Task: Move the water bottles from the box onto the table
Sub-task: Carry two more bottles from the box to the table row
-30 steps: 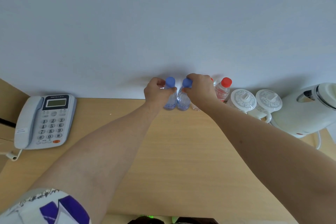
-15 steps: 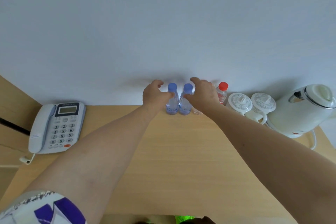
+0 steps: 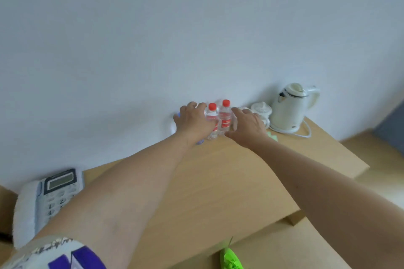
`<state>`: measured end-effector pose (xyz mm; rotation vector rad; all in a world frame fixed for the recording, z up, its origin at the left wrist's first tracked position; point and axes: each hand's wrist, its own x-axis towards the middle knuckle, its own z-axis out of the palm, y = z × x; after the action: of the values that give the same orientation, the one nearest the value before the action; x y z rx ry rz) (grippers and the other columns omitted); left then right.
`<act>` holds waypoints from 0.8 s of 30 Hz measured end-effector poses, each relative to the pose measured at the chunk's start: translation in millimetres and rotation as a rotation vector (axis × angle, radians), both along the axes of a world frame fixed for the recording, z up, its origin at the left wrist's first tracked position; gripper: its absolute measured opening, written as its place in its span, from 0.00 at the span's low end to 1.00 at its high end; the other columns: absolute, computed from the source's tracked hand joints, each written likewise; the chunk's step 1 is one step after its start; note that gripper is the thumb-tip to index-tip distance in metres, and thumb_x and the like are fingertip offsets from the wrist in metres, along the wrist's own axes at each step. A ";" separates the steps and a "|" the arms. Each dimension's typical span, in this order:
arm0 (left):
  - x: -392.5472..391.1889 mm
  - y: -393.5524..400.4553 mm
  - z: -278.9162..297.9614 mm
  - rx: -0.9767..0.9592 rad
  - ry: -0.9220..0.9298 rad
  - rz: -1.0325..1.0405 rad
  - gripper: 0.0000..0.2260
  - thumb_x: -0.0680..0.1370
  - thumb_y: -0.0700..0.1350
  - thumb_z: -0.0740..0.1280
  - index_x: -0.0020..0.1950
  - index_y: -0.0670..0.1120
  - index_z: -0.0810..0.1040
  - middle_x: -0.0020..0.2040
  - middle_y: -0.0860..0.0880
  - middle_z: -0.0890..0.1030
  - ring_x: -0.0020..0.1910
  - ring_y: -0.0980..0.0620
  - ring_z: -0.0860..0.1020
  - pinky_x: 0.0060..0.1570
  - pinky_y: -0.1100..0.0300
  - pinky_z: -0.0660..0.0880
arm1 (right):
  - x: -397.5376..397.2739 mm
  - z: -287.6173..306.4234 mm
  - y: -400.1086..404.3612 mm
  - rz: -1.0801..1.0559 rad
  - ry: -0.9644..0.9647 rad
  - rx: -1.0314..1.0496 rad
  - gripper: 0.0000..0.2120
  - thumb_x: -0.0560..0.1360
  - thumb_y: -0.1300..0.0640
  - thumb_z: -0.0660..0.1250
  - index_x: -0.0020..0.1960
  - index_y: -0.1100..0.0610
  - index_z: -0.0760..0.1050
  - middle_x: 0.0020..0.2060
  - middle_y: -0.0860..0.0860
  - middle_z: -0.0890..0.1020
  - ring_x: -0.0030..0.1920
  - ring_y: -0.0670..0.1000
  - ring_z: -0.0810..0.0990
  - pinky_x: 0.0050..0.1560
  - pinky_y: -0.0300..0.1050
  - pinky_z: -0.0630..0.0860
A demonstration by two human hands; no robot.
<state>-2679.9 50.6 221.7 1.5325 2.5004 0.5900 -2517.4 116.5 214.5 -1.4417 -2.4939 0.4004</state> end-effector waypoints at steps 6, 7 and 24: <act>103.4 21.3 18.7 -0.048 0.092 -0.325 0.31 0.75 0.65 0.65 0.75 0.56 0.67 0.77 0.48 0.65 0.75 0.43 0.61 0.71 0.41 0.61 | 119.3 6.0 -26.6 -0.276 -0.016 -0.002 0.38 0.71 0.44 0.75 0.75 0.49 0.62 0.66 0.54 0.73 0.67 0.59 0.69 0.60 0.53 0.71; 124.8 24.6 21.6 -0.042 0.116 -0.383 0.31 0.75 0.65 0.65 0.75 0.56 0.67 0.77 0.48 0.65 0.75 0.43 0.61 0.71 0.42 0.62 | 140.7 8.6 -30.5 -0.321 -0.014 0.002 0.38 0.71 0.44 0.75 0.75 0.48 0.62 0.67 0.54 0.72 0.67 0.59 0.69 0.61 0.53 0.71; 591.0 28.3 24.4 0.024 0.231 -1.146 0.31 0.76 0.64 0.65 0.77 0.55 0.65 0.78 0.47 0.64 0.77 0.43 0.61 0.73 0.42 0.63 | 562.9 13.4 -130.5 -1.048 -0.060 -0.047 0.41 0.71 0.41 0.75 0.77 0.47 0.60 0.71 0.54 0.70 0.70 0.60 0.67 0.64 0.57 0.70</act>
<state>-2089.0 78.9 246.2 2.7021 1.2758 0.2314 -1954.6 -13.9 227.9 -2.4890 -1.4224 0.1885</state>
